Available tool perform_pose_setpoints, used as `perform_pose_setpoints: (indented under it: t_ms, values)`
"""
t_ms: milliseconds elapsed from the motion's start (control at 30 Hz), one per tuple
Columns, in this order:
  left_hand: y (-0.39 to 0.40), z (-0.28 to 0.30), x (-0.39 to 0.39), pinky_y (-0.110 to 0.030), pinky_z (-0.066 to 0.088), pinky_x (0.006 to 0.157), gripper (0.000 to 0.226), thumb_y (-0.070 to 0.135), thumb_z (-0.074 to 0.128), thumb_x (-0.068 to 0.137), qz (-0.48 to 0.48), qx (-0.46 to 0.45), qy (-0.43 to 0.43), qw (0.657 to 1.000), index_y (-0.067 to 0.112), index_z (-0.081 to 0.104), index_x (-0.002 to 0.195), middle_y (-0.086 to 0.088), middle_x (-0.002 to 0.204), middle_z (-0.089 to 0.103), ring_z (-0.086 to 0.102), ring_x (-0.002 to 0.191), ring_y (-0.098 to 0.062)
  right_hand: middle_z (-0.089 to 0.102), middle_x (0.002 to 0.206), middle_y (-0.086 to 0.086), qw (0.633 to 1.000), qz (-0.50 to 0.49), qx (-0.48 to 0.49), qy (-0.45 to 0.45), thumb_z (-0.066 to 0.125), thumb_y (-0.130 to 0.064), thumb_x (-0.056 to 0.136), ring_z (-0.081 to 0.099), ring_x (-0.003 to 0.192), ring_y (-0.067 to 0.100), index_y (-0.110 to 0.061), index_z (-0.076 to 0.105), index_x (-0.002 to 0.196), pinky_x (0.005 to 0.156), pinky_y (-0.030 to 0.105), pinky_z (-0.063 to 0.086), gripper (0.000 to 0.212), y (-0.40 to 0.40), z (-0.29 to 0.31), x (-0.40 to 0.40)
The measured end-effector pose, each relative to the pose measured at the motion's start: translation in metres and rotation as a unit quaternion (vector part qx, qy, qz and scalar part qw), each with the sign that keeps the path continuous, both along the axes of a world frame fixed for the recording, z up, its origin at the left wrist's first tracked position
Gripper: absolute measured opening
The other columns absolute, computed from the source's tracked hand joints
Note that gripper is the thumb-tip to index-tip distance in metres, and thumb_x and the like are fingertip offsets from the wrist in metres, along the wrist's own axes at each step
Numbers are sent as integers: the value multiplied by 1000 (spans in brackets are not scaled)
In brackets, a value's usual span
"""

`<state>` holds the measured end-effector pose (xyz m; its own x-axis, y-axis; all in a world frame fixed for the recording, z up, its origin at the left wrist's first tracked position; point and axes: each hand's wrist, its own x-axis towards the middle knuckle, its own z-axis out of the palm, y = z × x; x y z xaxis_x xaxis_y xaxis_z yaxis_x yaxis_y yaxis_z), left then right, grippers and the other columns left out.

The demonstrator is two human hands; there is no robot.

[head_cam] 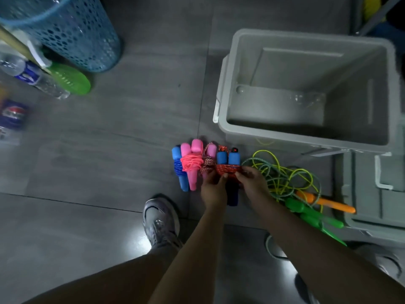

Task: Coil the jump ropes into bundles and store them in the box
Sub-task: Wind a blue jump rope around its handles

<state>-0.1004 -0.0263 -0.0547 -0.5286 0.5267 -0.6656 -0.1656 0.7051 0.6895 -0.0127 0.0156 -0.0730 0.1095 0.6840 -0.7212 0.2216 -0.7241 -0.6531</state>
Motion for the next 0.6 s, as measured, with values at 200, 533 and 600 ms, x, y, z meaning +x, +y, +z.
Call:
perform_pose_setpoints:
  t_ms: [200, 533, 600]
  values:
    - [1, -7, 3, -26, 40, 83, 39, 24, 54, 93, -113, -54, 148, 981, 21, 56, 132, -5, 126, 62, 58, 110, -25, 69, 108, 11, 1000, 5, -15, -25, 68, -9, 83, 64, 99, 26, -9, 66, 113, 91, 41, 52, 30, 11, -22, -9]
    - [-2, -7, 9, -37, 43, 93, 48, 27, 48, 96, -209, -76, 178, 959, 17, 41, 143, -14, 138, 50, 51, 120, -35, 64, 119, 12, 996, 70, -28, 47, 57, -13, 92, 61, 104, 20, -12, 59, 127, 98, 38, 47, 35, 6, -15, 14]
    - [-4, -3, 13, -40, 41, 98, 49, 28, 48, 96, -226, -88, 199, 949, 19, 41, 143, -14, 142, 45, 45, 125, -36, 66, 116, 7, 995, 94, -10, 23, 60, -19, 90, 61, 107, 21, -18, 62, 124, 97, 42, 48, 34, 1, -8, 23]
